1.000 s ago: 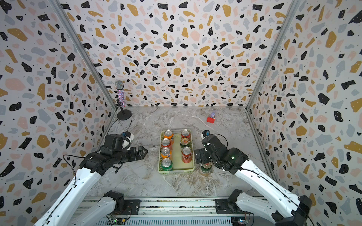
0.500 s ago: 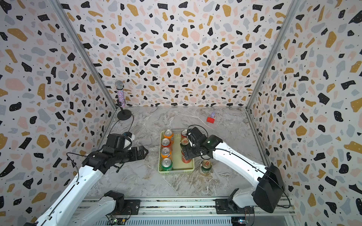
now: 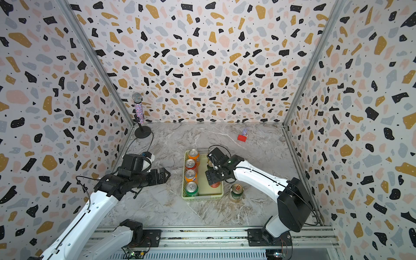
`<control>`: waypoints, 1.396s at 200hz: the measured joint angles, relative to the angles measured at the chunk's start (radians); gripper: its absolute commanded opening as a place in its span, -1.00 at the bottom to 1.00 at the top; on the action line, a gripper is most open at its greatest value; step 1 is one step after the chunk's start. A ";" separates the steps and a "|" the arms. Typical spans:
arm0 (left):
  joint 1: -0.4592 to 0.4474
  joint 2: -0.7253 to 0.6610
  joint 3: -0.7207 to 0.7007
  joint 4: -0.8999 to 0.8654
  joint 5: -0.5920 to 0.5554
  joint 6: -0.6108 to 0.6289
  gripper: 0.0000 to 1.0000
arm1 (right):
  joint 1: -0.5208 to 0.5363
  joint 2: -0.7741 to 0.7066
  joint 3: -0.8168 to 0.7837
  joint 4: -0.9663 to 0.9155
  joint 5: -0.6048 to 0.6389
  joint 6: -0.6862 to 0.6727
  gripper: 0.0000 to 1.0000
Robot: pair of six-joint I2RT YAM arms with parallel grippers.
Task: Take out the drinks from the basket
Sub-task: Pick up the drink from the basket.
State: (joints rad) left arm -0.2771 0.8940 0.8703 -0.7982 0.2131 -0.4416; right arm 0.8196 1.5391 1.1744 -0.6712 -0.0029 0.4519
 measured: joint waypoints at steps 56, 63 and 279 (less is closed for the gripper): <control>0.000 0.000 0.000 0.000 0.008 0.000 0.99 | 0.019 0.069 0.044 0.014 0.037 0.000 0.63; 0.000 0.000 0.000 0.000 0.008 0.000 1.00 | 0.021 0.077 0.049 0.016 0.040 0.000 0.62; 0.000 -0.007 -0.009 0.010 0.015 -0.004 1.00 | 0.060 0.113 0.063 -0.002 0.124 0.010 -0.33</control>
State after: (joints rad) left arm -0.2771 0.8871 0.8612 -0.7883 0.2279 -0.4458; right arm 0.8795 1.6516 1.2373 -0.6731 0.1211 0.4622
